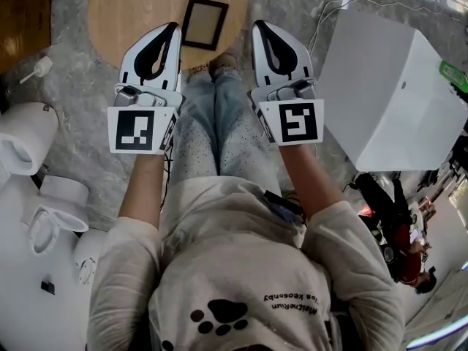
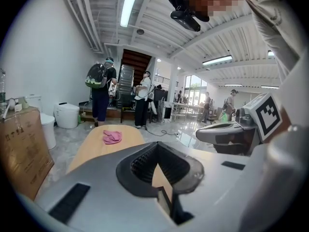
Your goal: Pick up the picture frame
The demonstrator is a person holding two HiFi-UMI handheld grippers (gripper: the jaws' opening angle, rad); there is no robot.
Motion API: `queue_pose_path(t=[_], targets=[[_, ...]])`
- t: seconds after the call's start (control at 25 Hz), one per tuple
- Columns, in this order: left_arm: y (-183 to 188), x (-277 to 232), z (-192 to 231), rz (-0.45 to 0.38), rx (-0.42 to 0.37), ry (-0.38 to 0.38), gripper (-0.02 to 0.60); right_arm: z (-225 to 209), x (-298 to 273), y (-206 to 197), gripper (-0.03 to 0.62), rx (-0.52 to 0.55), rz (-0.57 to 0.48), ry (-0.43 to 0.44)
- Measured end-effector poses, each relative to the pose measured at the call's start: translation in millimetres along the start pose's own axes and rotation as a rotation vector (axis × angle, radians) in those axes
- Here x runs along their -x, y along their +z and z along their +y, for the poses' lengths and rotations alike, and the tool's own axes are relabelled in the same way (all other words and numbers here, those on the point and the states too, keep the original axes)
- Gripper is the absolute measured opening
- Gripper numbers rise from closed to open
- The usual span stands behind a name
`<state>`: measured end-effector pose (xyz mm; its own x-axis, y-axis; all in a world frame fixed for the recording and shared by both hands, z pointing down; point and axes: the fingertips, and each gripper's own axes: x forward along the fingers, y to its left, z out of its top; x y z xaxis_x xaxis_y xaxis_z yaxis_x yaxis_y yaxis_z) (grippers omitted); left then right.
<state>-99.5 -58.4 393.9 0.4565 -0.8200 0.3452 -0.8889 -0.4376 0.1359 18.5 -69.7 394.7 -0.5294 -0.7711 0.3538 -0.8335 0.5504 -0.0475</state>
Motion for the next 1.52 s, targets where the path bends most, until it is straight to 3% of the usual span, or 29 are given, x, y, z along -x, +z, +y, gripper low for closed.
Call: queue_pose_path(t=[1.0,1.52], targets=[[-75,-26,14,0.087,-0.023,-0.02,0.008,1,-34,-72,0.008,0.013,0.093,0.005],[-126,-44,23,0.194,-0.031,-0.03,0.008,5,-52,-103,0.008,0.002,0.128,0.046]])
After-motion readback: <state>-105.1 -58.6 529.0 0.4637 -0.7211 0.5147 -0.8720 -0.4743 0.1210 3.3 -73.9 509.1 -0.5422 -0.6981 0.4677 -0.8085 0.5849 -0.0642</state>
